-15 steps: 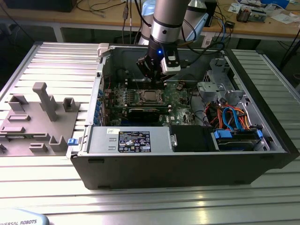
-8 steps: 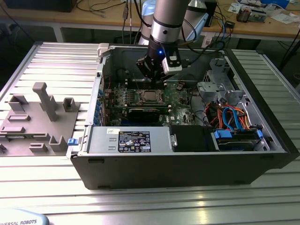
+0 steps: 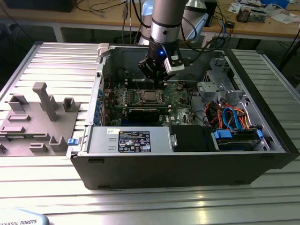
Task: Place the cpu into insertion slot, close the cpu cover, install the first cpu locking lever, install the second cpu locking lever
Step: 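Install the first cpu locking lever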
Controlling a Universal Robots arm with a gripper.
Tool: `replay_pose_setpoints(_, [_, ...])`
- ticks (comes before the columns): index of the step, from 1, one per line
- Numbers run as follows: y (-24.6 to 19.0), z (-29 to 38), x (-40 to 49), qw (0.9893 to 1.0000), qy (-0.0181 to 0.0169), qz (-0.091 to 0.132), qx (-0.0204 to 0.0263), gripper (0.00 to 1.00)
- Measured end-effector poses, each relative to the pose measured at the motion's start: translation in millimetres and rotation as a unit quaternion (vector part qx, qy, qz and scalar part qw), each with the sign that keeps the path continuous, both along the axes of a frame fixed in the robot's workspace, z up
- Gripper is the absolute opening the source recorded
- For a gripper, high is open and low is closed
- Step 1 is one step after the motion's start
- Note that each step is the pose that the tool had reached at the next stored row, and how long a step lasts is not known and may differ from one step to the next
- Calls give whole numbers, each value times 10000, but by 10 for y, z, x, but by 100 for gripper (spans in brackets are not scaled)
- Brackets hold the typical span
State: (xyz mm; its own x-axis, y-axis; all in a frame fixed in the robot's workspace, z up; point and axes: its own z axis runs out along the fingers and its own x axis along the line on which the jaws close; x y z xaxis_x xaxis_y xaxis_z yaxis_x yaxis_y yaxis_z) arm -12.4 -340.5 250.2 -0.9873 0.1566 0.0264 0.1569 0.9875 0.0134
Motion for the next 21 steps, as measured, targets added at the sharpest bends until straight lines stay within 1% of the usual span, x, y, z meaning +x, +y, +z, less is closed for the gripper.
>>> replay_pose_setpoints(11, [0,0,0,9998,0,219,0,11])
replay_pose_setpoints(17, [0,0,0,9993,0,382,0,11])
replay_pose_setpoints(21, [0,0,0,9987,0,506,0,11])
